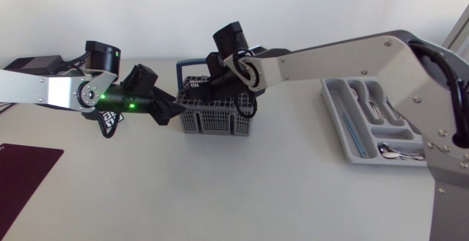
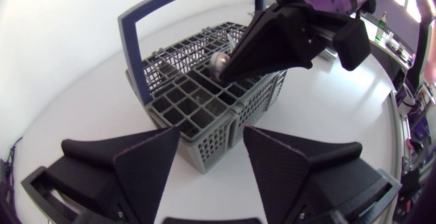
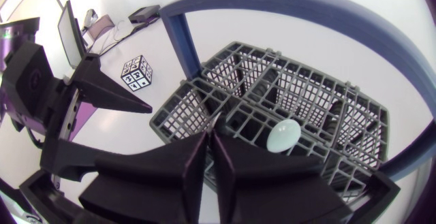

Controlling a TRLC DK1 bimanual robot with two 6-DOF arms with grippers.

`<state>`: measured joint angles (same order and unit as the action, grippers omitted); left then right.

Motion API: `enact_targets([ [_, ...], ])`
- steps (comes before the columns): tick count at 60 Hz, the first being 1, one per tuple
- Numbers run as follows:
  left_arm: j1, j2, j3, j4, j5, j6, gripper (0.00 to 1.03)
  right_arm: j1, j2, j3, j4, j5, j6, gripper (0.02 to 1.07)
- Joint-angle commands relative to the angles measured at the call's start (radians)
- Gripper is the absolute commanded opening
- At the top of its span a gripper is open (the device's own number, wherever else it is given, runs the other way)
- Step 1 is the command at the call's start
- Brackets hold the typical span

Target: Transfer all utensils from the basket to the drawer tray.

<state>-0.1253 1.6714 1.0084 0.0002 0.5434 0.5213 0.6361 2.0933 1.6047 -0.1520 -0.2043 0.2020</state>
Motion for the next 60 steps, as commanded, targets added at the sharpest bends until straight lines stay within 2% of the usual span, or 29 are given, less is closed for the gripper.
enact_targets([
  [1,-0.01,0.022,-0.024,0.009,0.012,0.019,0.65,0.008,0.025,0.001,0.012,0.002,0.008,0.09],
  [23,-0.014,0.028,-0.022,0.009,0.01,0.019,0.65,0.014,-0.039,-0.031,0.023,-0.004,-0.01,0.09],
  [60,-0.019,0.034,-0.025,0.004,0.01,0.02,0.65,-0.006,-0.157,-0.066,0.035,-0.098,-0.007,0.09],
])
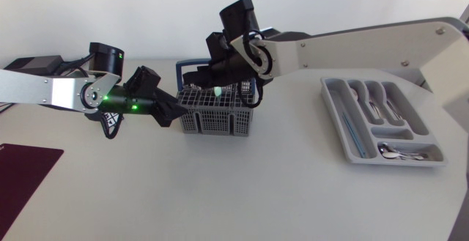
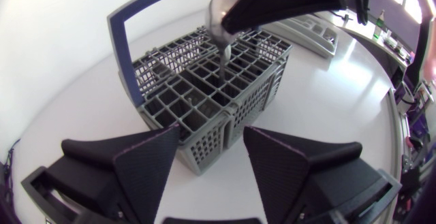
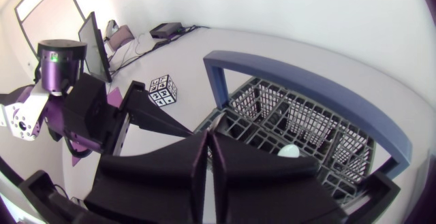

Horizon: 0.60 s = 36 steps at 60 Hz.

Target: Transfer all utensils from the basket to the drawer tray.

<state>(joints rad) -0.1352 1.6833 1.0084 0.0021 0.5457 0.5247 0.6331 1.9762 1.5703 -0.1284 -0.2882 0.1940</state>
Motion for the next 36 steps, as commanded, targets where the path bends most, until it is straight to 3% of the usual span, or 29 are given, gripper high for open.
enact_targets([
  [1,-0.009,0.023,-0.025,0.003,0.008,0.017,0.65,-0.004,-0.043,-0.033,0.013,-0.014,0.001,0.09],
  [36,-0.029,-0.011,-0.04,-0.016,0.005,0.017,0.65,-0.039,-0.244,-0.101,0.018,-0.055,-0.004,0.09],
])
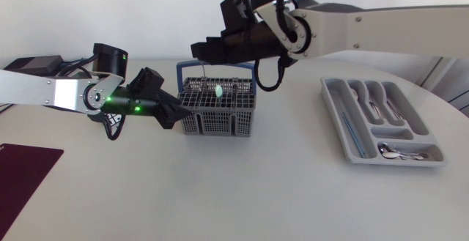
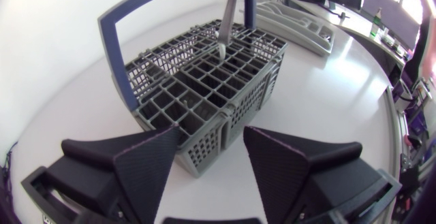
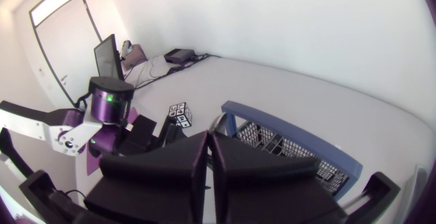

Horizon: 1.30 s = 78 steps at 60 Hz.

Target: Transfer all utensils from the basket to the drawer tray.

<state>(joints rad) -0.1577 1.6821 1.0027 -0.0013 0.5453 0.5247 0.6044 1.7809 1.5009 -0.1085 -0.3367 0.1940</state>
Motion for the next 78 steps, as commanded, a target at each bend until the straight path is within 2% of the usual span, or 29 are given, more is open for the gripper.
enact_targets([
  [1,-0.006,-0.013,-0.035,-0.012,0.005,0.017,0.65,-0.014,-0.057,-0.034,-0.005,-0.008,-0.004,0.09],
  [14,-0.006,-0.084,-0.038,-0.052,0.005,0.009,0.66,-0.071,-0.192,-0.077,-0.108,-0.036,-0.03,0.09],
  [23,-0.026,-0.113,-0.012,-0.109,0.005,-0.006,0.66,-0.153,-0.287,-0.123,-0.246,-0.058,-0.111,0.09],
  [26,-0.04,-0.119,0.004,-0.129,0.005,-0.022,0.66,-0.187,-0.311,-0.133,-0.321,-0.059,-0.169,0.09],
  [41,-0.128,-0.122,0.057,-0.172,-0.019,-0.083,0.66,-0.428,-0.468,-0.281,-0.537,-0.085,-0.421,0.09],
  [50,-0.16,-0.101,0.096,-0.186,-0.045,-0.114,0.66,-0.62,-0.525,-0.383,-0.616,-0.085,-0.617,0.09],
  [65,-0.195,-0.071,0.129,-0.193,-0.074,-0.14,0.66,-0.94,-0.495,-0.493,-0.625,-0.048,-0.949,0.09],
  [78,-0.204,-0.045,0.146,-0.192,-0.087,-0.163,0.66,-1.094,-0.382,-0.522,-0.58,-0.001,-1.116,0.09],
])
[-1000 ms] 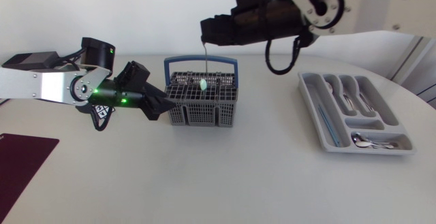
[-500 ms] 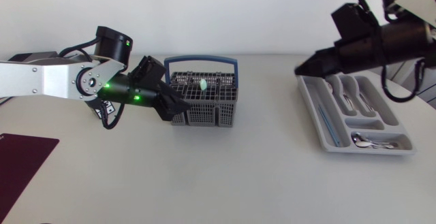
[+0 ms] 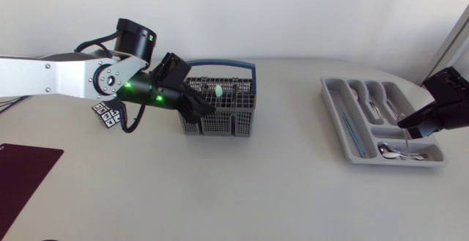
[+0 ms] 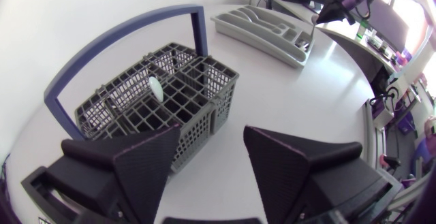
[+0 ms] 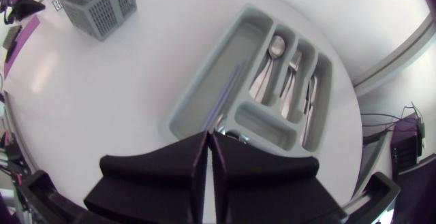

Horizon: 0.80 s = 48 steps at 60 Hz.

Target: Transfer all utensils from the basket to the drawer tray.

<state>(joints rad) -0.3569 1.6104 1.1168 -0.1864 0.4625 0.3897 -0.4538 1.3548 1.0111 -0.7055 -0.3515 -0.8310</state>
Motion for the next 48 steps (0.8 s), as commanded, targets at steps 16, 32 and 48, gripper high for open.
enact_targets([
  [16,-0.004,0.049,0.063,-0.01,-0.005,-0.06,0.66,-0.1,0.136,-0.092,0.182,0.095,-0.18,0.09],
  [32,-0.017,0.091,0.115,-0.013,-0.025,-0.14,0.66,-0.109,0.227,-0.134,0.311,0.18,-0.23,0.17],
  [48,-0.054,0.157,0.16,-0.015,-0.122,-0.258,0.66,-0.091,0.161,-0.18,0.33,0.181,-0.195,0.96],
])
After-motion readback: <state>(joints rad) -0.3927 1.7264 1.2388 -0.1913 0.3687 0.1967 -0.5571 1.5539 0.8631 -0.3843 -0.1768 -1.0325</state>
